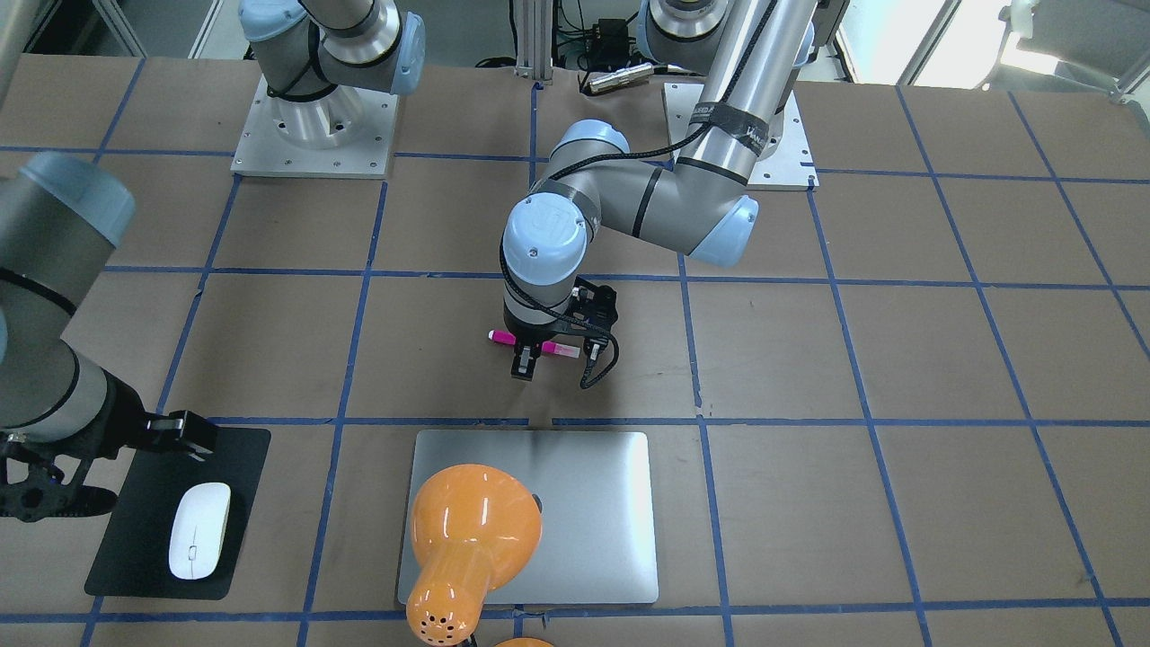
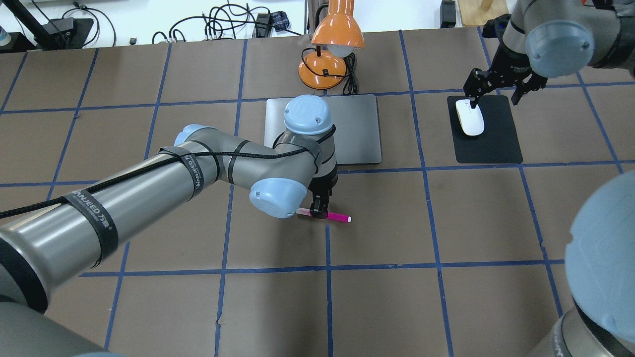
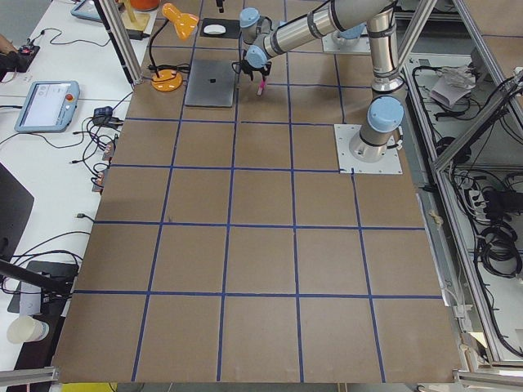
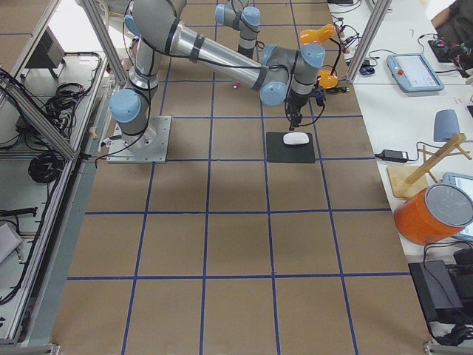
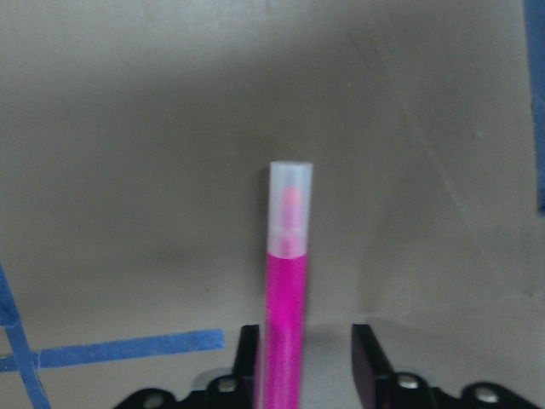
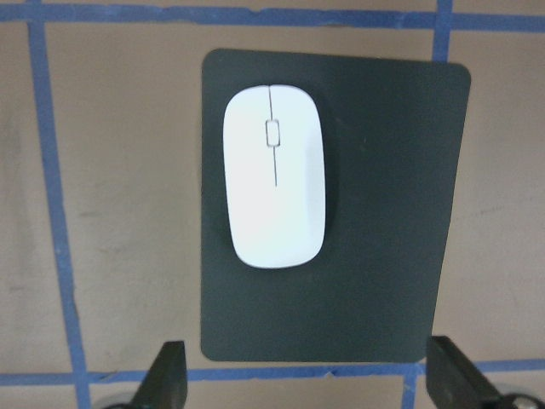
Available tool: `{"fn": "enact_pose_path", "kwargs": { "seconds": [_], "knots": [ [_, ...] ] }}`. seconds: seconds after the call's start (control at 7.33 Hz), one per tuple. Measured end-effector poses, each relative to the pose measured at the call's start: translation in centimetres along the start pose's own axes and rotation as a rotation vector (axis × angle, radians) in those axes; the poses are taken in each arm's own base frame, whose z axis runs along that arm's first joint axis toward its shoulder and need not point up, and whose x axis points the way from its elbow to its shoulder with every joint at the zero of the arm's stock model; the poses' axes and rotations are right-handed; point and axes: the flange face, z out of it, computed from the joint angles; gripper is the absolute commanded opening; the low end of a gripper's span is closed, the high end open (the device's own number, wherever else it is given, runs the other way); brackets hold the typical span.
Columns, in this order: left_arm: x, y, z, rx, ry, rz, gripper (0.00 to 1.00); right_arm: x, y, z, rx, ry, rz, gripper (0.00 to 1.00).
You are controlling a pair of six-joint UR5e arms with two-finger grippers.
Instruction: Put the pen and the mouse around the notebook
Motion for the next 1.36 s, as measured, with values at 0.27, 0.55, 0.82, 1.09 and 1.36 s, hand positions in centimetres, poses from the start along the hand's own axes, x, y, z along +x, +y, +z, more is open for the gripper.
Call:
{"fn": "enact_pose_path", "kwargs": {
  "seconds": [0.27,0.55,0.82,1.09,1.36],
  "knots": [
    [0.9,-1.4,-4.6,-0.003,0.057,0.194,1.0,-5.2,4.5,-6.3,-0.005,0.002,0.038,1.0],
    [0.5,-3.3,-11.2,0.013,0.065,0.609,1.0,-8.9,9.4,-11.5,0.002,-0.002,0.05,1.0],
    [-1.3,-8.1,-18.2,0.034,0.091,0.965,1.0,-10.7,11.7,-13.8,0.018,-0.025,0.04,1.0],
    [-4.3,-14.7,-24.3,0.06,0.115,1.132,1.0,-11.2,13.3,-14.9,0.009,-0.037,0.074,1.0],
    [-7.4,-19.0,-28.4,0.101,0.131,1.214,1.0,-12.0,13.6,-15.6,0.02,-0.042,0.073,1.0]
  ]
}}
